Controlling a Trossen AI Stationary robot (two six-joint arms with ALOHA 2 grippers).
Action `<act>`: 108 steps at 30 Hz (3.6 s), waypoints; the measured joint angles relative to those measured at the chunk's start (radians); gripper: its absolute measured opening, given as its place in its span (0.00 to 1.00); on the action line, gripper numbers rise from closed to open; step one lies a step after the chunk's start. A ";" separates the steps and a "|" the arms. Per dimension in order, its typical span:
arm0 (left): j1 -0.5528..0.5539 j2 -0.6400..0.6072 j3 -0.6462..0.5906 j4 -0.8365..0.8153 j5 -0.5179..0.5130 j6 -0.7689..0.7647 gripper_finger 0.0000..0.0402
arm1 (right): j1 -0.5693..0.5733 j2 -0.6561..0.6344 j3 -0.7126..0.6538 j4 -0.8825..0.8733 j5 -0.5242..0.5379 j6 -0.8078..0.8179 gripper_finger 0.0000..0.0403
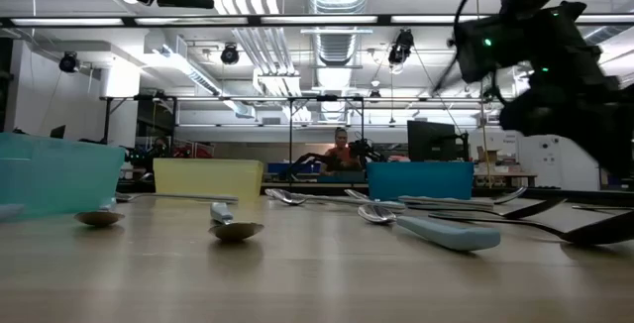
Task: Sort silverware by color (type)
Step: Put the black spoon into the yellow bin
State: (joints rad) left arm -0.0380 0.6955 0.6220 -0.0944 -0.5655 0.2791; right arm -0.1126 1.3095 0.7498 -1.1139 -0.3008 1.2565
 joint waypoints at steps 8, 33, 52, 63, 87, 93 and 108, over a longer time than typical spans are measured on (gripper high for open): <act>0.000 -0.005 0.003 -0.016 -0.001 0.026 0.00 | -0.007 0.012 0.000 -0.076 0.091 -0.060 0.04; 0.000 -0.003 0.004 -0.019 -0.001 0.032 0.00 | -0.019 0.146 -0.009 0.001 0.212 -0.061 0.40; 0.000 -0.001 0.004 -0.018 -0.001 0.031 0.00 | -0.019 0.189 -0.098 0.139 0.221 -0.051 0.27; 0.000 -0.001 0.004 -0.018 -0.001 0.031 0.00 | -0.019 0.189 -0.128 0.192 0.218 -0.053 0.04; 0.000 0.005 0.004 -0.003 0.000 0.030 0.00 | 0.078 -0.085 0.055 0.428 0.430 -0.154 0.03; 0.000 0.005 0.004 -0.003 0.000 0.030 0.00 | 0.071 -0.005 0.148 0.740 0.549 -0.364 0.03; 0.000 -0.021 0.004 -0.014 0.000 0.034 0.00 | -0.018 0.431 0.685 1.027 0.722 -0.898 0.03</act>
State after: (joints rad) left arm -0.0380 0.6743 0.6262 -0.1088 -0.5655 0.3126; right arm -0.1308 1.7403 1.4344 -0.0866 0.4216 0.3581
